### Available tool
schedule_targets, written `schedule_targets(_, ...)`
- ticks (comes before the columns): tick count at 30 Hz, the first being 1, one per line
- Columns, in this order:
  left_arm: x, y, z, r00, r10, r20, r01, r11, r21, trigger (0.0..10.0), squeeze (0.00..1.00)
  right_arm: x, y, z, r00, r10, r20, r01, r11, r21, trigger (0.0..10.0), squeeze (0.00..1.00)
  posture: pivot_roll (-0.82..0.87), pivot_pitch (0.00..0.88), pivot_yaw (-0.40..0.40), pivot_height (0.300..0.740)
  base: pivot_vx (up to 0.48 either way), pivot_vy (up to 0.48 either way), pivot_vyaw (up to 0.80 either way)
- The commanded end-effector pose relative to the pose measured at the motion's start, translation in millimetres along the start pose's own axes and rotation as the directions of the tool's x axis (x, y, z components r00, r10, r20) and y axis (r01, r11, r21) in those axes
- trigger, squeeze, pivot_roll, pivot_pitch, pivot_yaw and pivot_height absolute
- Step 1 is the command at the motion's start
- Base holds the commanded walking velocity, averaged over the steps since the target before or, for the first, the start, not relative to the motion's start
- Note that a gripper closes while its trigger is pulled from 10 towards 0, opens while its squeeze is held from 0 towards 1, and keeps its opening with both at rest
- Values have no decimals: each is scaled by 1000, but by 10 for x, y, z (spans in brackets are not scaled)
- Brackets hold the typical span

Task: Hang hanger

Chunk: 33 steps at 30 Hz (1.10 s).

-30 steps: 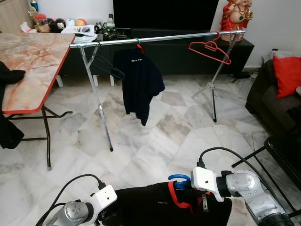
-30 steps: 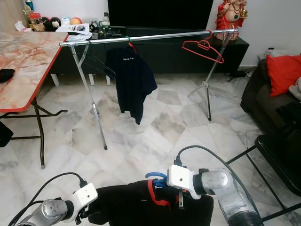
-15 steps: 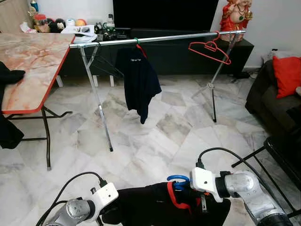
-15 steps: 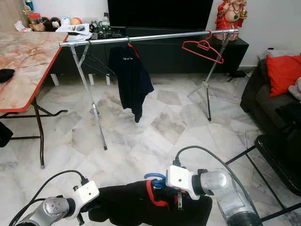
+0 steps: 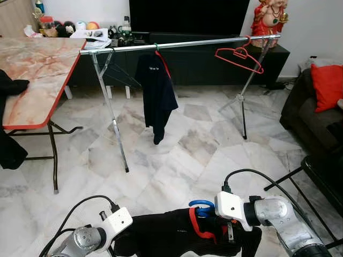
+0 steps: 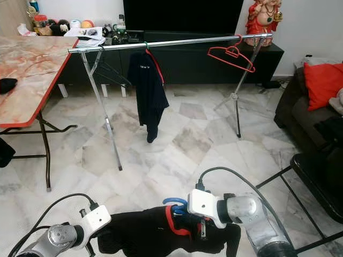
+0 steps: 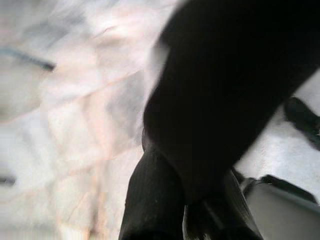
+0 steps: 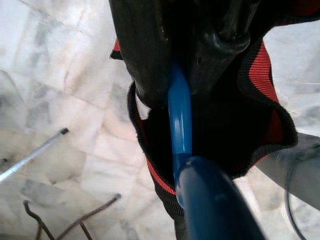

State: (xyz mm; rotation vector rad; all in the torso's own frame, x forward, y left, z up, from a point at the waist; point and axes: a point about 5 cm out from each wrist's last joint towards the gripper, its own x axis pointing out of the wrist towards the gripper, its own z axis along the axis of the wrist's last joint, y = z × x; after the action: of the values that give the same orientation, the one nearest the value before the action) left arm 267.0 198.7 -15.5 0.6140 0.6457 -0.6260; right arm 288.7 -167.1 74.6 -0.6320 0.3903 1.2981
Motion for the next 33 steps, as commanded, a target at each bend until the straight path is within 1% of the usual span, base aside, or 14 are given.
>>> schedule_targets(1, -44, 101, -82, 997, 63, -51, -64, 998, -17, 0, 0, -81, -72, -56, 997, -51, -58, 50, 999, -16, 10000, 0, 16, 34, -61, 740, 0, 0, 0)
schedule_targets(2, -66, 175, -112, 988, 133, -73, -136, 990, -43, 0, 0, -128, -98, -155, 988, -89, -126, 89, 996, -2, 10000, 0, 16, 34, -61, 740, 0, 0, 0)
schedule_targets(3, -66, 175, -112, 988, 133, -73, -136, 990, -43, 0, 0, -128, -98, -155, 988, -89, -126, 89, 996, -2, 10000, 0, 16, 34, -61, 740, 0, 0, 0)
schedule_targets(8, -195, 358, -330, 936, 279, -217, -308, 945, -112, 0, 0, -376, -171, -501, 908, -229, -352, 254, 967, 26, 10000, 0, 14, 45, -63, 740, 0, 0, 0)
schedule_targets(9, -195, 358, -330, 936, 279, -217, -308, 945, -112, 0, 0, -376, -171, -501, 908, -229, -352, 254, 967, 26, 10000, 0, 14, 45, -63, 740, 0, 0, 0)
schedule_targets(12, -244, 361, -453, 907, 296, -299, -347, 928, -133, 0, 0, -545, -300, -575, 837, -390, -385, 460, 881, 109, 10000, 0, 11, 49, -64, 740, 0, 0, 0)
schedule_targets(15, -278, 353, -547, 867, 321, -381, -399, 906, -145, 0, 0, -613, -332, -561, 836, -441, -326, 523, 820, 233, 10000, 0, 7, 54, -62, 740, 0, 0, 0)
schedule_targets(18, -297, 347, -594, 843, 328, -426, -426, 891, -158, 0, 0, -643, -331, -574, 829, -458, -322, 541, 804, 247, 10000, 0, 0, 57, -61, 740, 0, 0, 0)
schedule_targets(21, -279, 276, -616, 852, 277, -444, -374, 916, -145, 0, 0, -651, -347, -563, 814, -503, -289, 575, 766, 288, 10000, 0, -4, 59, -60, 740, 0, 0, 0)
schedule_targets(23, -228, 207, -572, 884, 214, -415, -297, 944, -145, 0, 0, -634, -360, -542, 811, -520, -267, 584, 742, 329, 10000, 0, -4, 61, -60, 740, 0, 0, 0)
schedule_targets(24, -147, 100, -472, 931, 108, -348, -159, 980, -120, 0, 0, -574, -345, -506, 826, -510, -239, 563, 751, 345, 10000, 0, -1, 62, -58, 740, 0, 0, 0)
schedule_targets(30, -56, 40, -203, 980, -64, -188, 52, 996, -69, 0, 0, -441, -379, -428, 812, -544, -211, 582, 728, 363, 10000, 0, 6, 64, -60, 740, 0, 0, 0)
schedule_targets(31, -56, 40, -203, 980, -64, -188, 52, 996, -69, 0, 0, -441, -379, -428, 812, -544, -211, 582, 728, 363, 10000, 0, 6, 64, -60, 740, 0, 0, 0)
schedule_targets(33, -48, 64, -37, 979, -166, -116, 165, 986, -19, 0, 0, -320, -365, -357, 852, -490, -186, 524, 783, 336, 10000, 0, 11, 63, -61, 740, 0, 0, 0)
